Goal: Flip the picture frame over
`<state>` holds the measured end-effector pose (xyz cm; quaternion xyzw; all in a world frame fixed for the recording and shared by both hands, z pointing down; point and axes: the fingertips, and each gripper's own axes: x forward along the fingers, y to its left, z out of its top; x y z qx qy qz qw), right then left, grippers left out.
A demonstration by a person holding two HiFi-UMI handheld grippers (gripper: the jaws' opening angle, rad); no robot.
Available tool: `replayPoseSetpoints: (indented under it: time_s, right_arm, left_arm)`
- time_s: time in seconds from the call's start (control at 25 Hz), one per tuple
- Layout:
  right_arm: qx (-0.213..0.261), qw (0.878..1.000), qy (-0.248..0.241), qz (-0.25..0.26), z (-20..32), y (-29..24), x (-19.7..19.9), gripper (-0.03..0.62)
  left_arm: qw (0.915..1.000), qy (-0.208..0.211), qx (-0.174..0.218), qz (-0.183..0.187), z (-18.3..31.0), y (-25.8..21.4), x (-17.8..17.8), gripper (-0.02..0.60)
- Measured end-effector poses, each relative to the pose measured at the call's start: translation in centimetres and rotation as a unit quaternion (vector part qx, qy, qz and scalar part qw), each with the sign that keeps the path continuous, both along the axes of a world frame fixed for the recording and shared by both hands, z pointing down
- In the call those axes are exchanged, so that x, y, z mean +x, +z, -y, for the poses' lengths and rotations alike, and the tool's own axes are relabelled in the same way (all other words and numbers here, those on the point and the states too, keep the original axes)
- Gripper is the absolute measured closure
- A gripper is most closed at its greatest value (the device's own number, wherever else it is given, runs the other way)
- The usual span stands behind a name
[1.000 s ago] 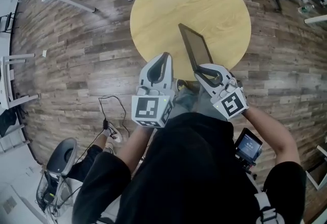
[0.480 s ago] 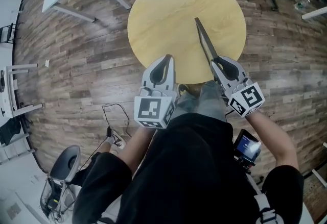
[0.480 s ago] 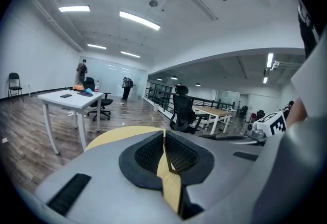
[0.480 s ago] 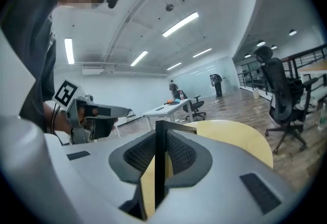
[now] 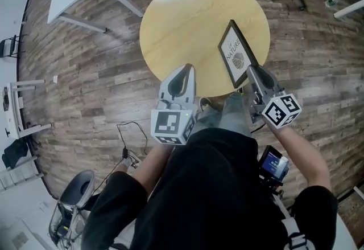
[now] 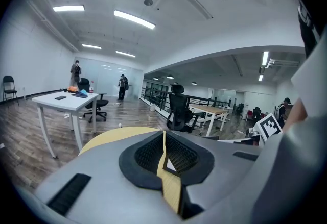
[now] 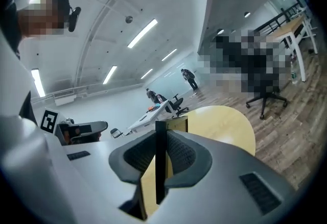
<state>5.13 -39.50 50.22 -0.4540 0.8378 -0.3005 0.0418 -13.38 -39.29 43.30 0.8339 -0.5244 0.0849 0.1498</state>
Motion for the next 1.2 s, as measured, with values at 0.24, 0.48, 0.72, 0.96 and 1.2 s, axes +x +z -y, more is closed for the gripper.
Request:
replayPoseSetpoints:
  time_s: [0.24, 0.48, 0.72, 0.96, 1.2]
  right_arm:
    - [-0.057, 0.997, 0.044, 0.042, 0.1, 2.9, 2.1, 0.522]
    - [-0.146, 0.971, 0.087, 0.171, -0.2, 7.4, 4.1, 0.522]
    - [-0.255, 0.939, 0.076, 0.216, -2.7, 14.3, 4.7, 0.520]
    - [-0.346, 0.894, 0.084, 0.271, -4.1, 18.3, 4.5, 0.517]
    - [-0.365, 0.880, 0.086, 0.291, -4.6, 19.2, 4.1, 0.514]
  left_arm:
    - [1.0000, 0.004, 0.005, 0.007, 0.2, -0.2, 0.2, 0.552]
    - [0.9999, 0.003, 0.003, 0.015, 0.1, -0.1, 0.0, 0.552]
    - [0.9996, 0.005, -0.003, 0.028, 0.0, 0.4, 0.0, 0.552]
    - [0.9993, 0.002, -0.013, 0.034, 0.1, 1.0, 0.0, 0.552]
    - [0.9992, 0.004, -0.016, 0.037, 0.3, 1.4, 0.5, 0.552]
